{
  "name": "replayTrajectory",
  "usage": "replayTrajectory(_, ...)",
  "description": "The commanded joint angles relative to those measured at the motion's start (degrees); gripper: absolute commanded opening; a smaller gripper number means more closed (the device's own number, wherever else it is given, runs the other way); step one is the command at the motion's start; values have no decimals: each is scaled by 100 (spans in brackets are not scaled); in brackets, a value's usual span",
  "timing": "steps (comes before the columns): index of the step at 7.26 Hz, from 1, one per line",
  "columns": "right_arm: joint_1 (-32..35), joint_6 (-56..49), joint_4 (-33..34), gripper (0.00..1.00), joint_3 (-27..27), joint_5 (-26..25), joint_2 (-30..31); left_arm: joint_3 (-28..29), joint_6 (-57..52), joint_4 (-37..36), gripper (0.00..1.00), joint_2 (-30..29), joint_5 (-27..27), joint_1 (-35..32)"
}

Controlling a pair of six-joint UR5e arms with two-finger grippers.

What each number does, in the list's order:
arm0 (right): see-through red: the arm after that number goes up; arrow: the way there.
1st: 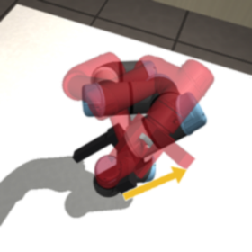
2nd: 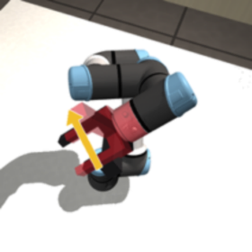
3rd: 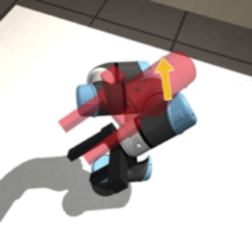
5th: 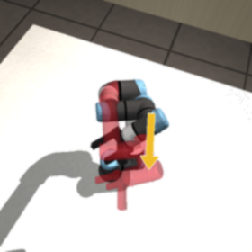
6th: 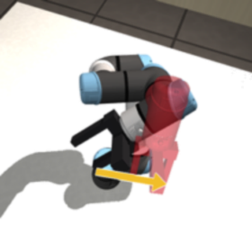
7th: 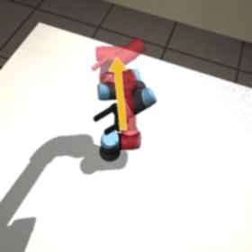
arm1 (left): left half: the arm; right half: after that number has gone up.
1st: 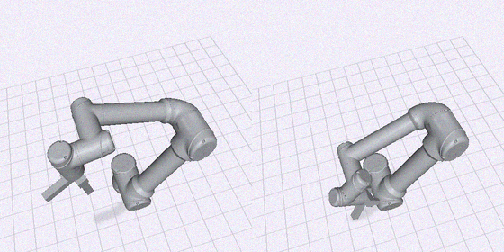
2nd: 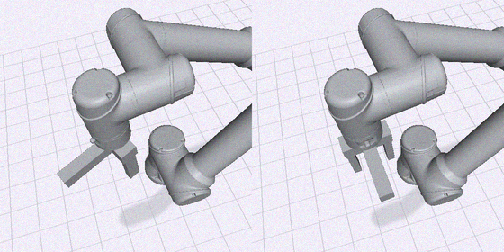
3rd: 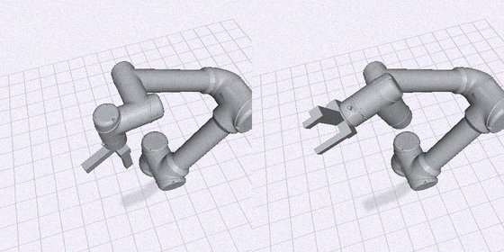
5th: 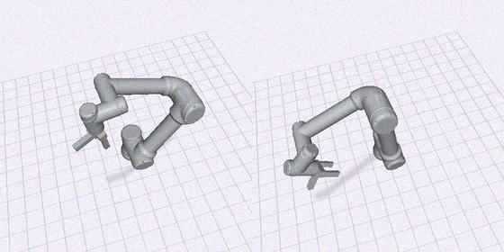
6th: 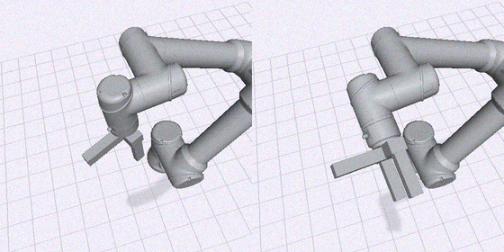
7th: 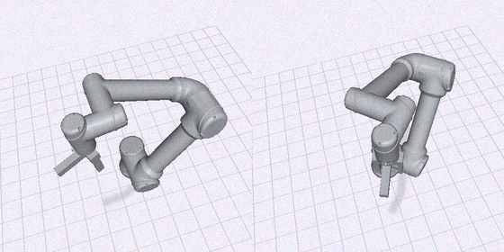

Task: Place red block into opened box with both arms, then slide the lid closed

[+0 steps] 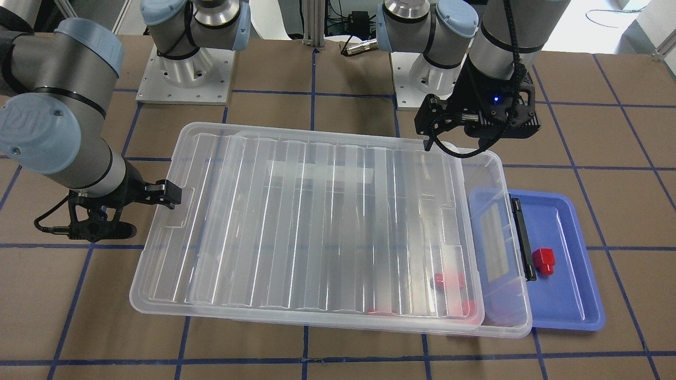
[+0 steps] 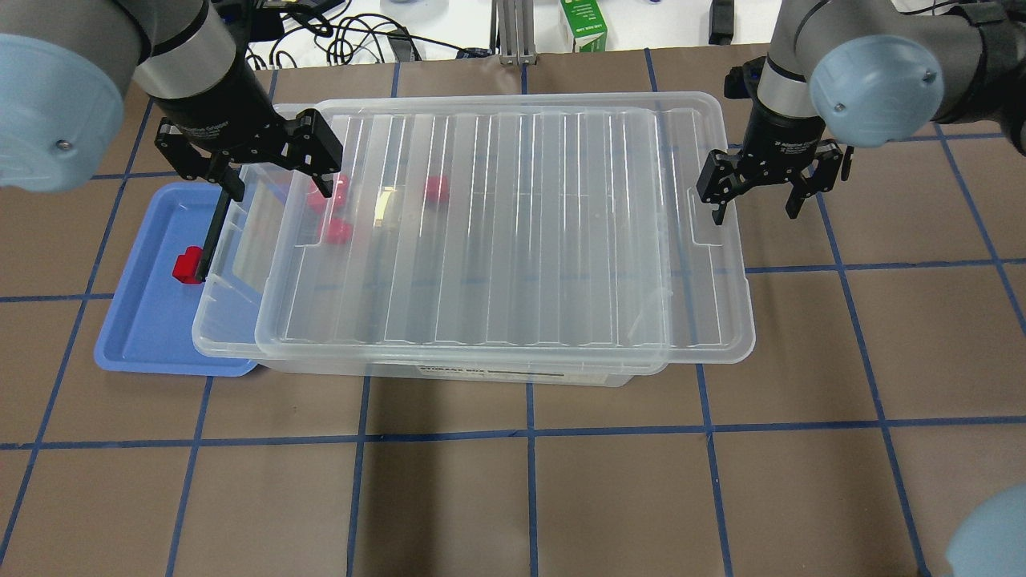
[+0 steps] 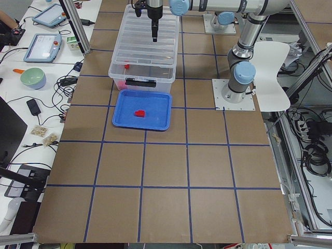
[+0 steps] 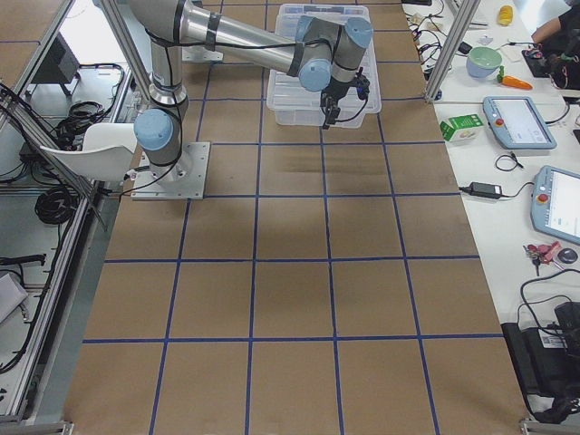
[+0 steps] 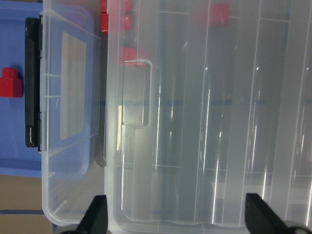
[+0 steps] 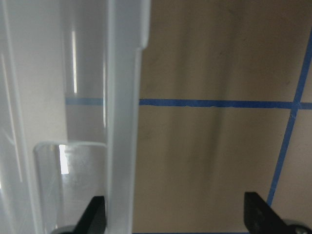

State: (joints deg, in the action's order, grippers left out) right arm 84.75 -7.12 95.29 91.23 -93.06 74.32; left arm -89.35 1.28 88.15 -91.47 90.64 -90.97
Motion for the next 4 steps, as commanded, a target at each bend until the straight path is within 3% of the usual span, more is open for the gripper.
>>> replayTrajectory(1, -143, -97, -28, 100, -18, -19, 3, -4, -5, 0, 100, -11, -20, 0)
replayTrajectory(4, -152, -457, -2, 100, -26, -177, 3, -4, -5, 0, 100, -11, -29, 0)
